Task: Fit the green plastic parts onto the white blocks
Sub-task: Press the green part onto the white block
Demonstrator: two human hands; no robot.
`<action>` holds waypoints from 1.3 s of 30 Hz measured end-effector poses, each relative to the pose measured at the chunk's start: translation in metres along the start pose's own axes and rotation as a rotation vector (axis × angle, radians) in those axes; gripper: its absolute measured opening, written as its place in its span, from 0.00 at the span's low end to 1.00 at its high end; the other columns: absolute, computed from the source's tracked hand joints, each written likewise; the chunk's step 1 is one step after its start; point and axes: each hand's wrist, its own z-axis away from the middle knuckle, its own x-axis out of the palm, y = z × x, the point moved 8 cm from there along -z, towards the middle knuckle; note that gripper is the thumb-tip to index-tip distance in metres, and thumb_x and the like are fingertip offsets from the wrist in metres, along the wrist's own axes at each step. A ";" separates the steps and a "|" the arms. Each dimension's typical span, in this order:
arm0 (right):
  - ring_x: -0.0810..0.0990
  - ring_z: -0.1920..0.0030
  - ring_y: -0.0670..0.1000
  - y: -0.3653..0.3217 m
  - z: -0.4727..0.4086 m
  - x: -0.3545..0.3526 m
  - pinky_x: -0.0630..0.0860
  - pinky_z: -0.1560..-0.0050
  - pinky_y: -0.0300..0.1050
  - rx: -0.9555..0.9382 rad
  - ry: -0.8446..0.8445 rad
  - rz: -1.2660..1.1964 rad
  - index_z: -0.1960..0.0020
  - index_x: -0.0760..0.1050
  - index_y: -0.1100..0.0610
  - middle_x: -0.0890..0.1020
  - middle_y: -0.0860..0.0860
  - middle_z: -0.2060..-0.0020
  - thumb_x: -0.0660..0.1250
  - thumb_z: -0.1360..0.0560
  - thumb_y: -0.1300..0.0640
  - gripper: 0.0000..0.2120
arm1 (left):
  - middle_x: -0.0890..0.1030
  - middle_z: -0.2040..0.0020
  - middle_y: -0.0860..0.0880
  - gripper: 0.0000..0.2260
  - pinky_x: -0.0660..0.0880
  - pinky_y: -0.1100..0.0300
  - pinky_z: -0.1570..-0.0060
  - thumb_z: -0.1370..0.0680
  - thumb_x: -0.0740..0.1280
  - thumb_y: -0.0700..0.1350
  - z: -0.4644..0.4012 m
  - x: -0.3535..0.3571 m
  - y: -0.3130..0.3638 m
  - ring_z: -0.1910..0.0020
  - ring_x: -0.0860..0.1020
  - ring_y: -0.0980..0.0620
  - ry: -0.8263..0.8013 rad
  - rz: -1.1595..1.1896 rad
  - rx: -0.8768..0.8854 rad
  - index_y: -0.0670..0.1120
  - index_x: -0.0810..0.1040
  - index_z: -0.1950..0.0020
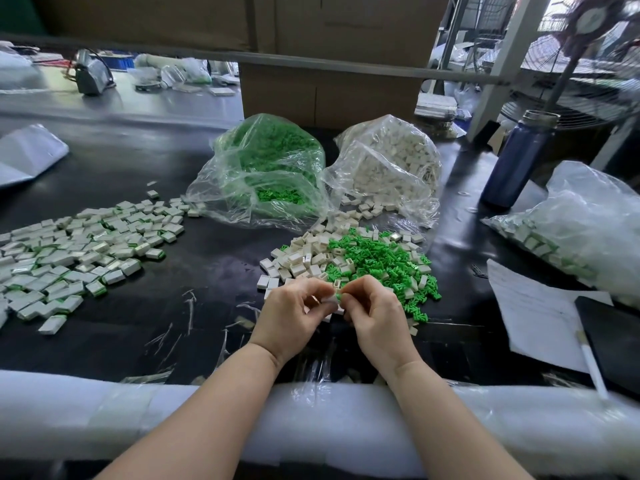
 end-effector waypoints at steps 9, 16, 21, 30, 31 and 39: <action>0.76 0.63 0.35 0.003 -0.001 0.004 0.72 0.59 0.28 0.036 -0.027 -0.021 0.58 0.75 0.54 0.78 0.43 0.65 0.67 0.26 0.65 0.07 | 0.82 0.56 0.47 0.05 0.78 0.56 0.51 0.27 0.70 0.37 -0.001 0.005 -0.012 0.60 0.81 0.48 -0.063 0.141 -0.130 0.43 0.81 0.51; 0.78 0.63 0.41 0.006 -0.001 0.005 0.76 0.57 0.34 0.058 -0.030 -0.023 0.57 0.75 0.53 0.79 0.44 0.64 0.67 0.26 0.64 0.07 | 0.80 0.57 0.52 0.05 0.77 0.64 0.54 0.27 0.70 0.38 -0.005 0.007 -0.011 0.58 0.80 0.50 -0.071 0.118 -0.130 0.47 0.80 0.54; 0.80 0.62 0.46 0.007 -0.002 0.003 0.78 0.56 0.41 0.068 -0.012 -0.054 0.57 0.75 0.53 0.80 0.45 0.64 0.66 0.25 0.63 0.06 | 0.77 0.56 0.53 0.05 0.71 0.73 0.59 0.26 0.70 0.40 -0.008 0.008 -0.010 0.62 0.75 0.55 -0.065 0.087 -0.186 0.50 0.78 0.57; 0.78 0.64 0.39 0.004 -0.001 -0.001 0.75 0.61 0.34 0.071 0.009 -0.134 0.59 0.74 0.51 0.79 0.45 0.65 0.66 0.25 0.65 0.10 | 0.80 0.61 0.46 0.05 0.79 0.55 0.57 0.24 0.67 0.40 0.004 0.017 -0.014 0.62 0.79 0.49 -0.050 0.332 -0.302 0.50 0.77 0.57; 0.78 0.64 0.38 0.004 0.000 0.000 0.74 0.61 0.32 0.072 0.003 -0.142 0.58 0.75 0.52 0.79 0.45 0.65 0.66 0.25 0.65 0.08 | 0.80 0.61 0.46 0.05 0.80 0.56 0.57 0.24 0.67 0.40 0.007 0.017 -0.015 0.62 0.80 0.49 -0.040 0.368 -0.313 0.49 0.78 0.56; 0.78 0.65 0.44 0.008 0.001 0.003 0.79 0.59 0.41 0.136 -0.053 -0.182 0.55 0.77 0.59 0.80 0.50 0.65 0.66 0.25 0.64 0.02 | 0.81 0.66 0.51 0.08 0.75 0.70 0.67 0.26 0.67 0.33 0.010 0.015 -0.015 0.69 0.79 0.61 -0.028 0.543 -0.348 0.46 0.79 0.58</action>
